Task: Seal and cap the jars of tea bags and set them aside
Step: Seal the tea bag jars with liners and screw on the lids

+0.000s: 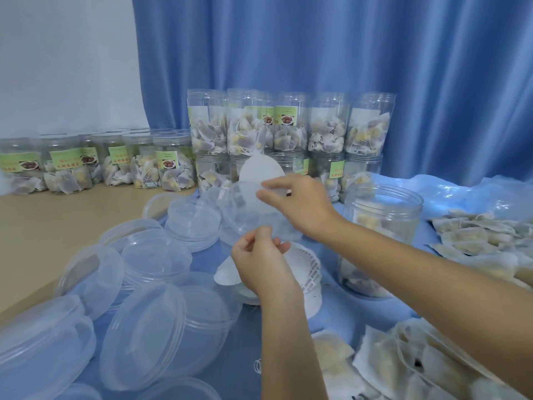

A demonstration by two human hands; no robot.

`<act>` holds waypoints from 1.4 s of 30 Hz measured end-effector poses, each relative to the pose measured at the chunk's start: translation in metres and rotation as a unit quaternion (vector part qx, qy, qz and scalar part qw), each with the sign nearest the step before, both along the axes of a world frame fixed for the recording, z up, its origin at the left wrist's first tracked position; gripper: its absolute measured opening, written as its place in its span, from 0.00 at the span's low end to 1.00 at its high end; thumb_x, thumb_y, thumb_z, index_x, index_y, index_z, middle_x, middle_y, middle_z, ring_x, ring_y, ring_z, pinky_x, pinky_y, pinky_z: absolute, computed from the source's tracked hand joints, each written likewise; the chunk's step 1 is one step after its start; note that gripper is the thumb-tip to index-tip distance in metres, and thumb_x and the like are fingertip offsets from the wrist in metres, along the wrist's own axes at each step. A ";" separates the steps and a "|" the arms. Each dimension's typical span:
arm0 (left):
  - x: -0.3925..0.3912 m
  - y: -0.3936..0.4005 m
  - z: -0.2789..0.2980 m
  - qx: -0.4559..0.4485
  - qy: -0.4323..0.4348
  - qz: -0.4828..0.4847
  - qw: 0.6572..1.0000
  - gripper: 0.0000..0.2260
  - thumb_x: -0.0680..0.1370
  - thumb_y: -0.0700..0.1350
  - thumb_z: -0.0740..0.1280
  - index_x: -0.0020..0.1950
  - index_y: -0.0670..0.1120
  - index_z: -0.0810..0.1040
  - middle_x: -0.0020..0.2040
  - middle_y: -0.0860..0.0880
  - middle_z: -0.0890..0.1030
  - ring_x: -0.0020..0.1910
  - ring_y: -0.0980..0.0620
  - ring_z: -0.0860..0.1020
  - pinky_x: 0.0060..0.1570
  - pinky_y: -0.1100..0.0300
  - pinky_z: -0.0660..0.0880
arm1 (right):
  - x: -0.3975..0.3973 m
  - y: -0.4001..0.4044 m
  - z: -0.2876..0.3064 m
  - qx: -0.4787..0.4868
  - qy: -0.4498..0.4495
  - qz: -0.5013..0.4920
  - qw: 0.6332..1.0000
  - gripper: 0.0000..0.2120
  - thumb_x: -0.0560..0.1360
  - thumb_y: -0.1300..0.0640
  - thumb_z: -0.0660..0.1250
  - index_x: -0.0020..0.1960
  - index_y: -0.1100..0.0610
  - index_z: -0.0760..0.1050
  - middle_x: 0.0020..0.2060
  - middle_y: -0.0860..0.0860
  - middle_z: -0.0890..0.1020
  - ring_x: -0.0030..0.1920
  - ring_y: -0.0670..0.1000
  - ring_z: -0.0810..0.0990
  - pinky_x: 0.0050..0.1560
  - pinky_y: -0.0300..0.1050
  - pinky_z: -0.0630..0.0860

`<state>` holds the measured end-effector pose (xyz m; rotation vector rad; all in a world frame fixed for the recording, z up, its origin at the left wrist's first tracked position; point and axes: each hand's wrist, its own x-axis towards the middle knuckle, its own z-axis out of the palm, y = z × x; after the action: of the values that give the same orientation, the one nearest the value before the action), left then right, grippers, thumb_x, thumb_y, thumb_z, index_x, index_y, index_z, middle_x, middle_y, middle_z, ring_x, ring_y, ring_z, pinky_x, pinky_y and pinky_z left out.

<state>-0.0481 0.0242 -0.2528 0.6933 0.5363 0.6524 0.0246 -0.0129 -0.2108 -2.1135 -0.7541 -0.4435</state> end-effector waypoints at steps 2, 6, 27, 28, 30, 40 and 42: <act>0.002 -0.003 -0.002 0.007 -0.011 -0.036 0.999 0.11 0.74 0.40 0.68 0.54 0.38 0.74 0.42 0.47 0.74 0.37 0.54 0.78 0.44 0.59 0.75 | -0.016 -0.020 0.000 0.085 0.016 0.022 0.996 0.12 0.74 0.49 0.70 0.56 0.51 0.81 0.49 0.40 0.80 0.52 0.40 0.76 0.47 0.24 0.66; 0.003 -0.006 -0.002 -0.004 -0.066 -0.104 0.992 0.19 0.73 0.43 0.71 0.63 0.43 0.74 0.52 0.47 0.78 0.53 0.46 0.80 0.48 0.57 0.78 | -0.035 -0.062 -0.009 0.216 0.055 0.038 0.974 0.06 0.73 0.49 0.70 0.50 0.45 0.82 0.45 0.35 0.81 0.47 0.33 0.78 0.48 0.25 0.70; 0.001 -0.016 0.001 0.057 -0.239 -0.270 0.931 0.15 0.72 0.51 0.66 0.52 0.45 0.83 0.54 0.41 0.83 0.52 0.46 0.82 0.41 0.55 0.80 | -0.044 -0.113 -0.022 0.055 -0.148 -0.016 0.987 0.30 0.73 0.64 0.68 0.73 0.54 0.63 0.62 0.52 0.74 0.58 0.49 0.74 0.61 0.40 0.72; 0.001 -0.016 0.001 0.066 -0.248 -0.271 0.928 0.13 0.72 0.49 0.66 0.51 0.44 0.84 0.53 0.41 0.83 0.52 0.46 0.83 0.41 0.56 0.80 | -0.045 -0.113 -0.023 0.045 -0.169 -0.018 0.984 0.30 0.72 0.64 0.69 0.72 0.56 0.66 0.61 0.53 0.75 0.57 0.48 0.74 0.60 0.34 0.68; 0.001 -0.016 0.000 0.080 -0.256 -0.266 0.926 0.15 0.72 0.46 0.67 0.57 0.42 0.80 0.53 0.42 0.83 0.52 0.47 0.82 0.41 0.55 0.80 | -0.047 -0.111 -0.022 0.035 -0.186 -0.015 0.982 0.28 0.71 0.63 0.71 0.69 0.57 0.69 0.59 0.52 0.76 0.56 0.46 0.72 0.58 0.28 0.63; -0.001 -0.013 0.000 0.100 -0.258 -0.256 0.926 0.23 0.71 0.41 0.68 0.65 0.42 0.73 0.60 0.39 0.80 0.60 0.43 0.78 0.58 0.46 0.76 | -0.056 -0.109 -0.016 0.057 -0.260 -0.009 0.964 0.18 0.69 0.62 0.73 0.57 0.59 0.75 0.57 0.57 0.72 0.55 0.48 0.72 0.58 0.39 0.71; -0.002 -0.013 0.001 0.093 -0.269 -0.259 0.923 0.23 0.70 0.40 0.68 0.66 0.42 0.73 0.60 0.39 0.80 0.59 0.44 0.79 0.54 0.50 0.79 | -0.060 -0.107 -0.015 0.098 -0.187 0.033 0.977 0.21 0.71 0.62 0.72 0.59 0.48 0.71 0.56 0.50 0.76 0.53 0.44 0.75 0.55 0.40 0.74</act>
<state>-0.0497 0.0116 -0.2516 0.7560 -0.2253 0.3656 -0.0358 -0.1201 -0.2254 -1.8352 -0.9486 -0.8588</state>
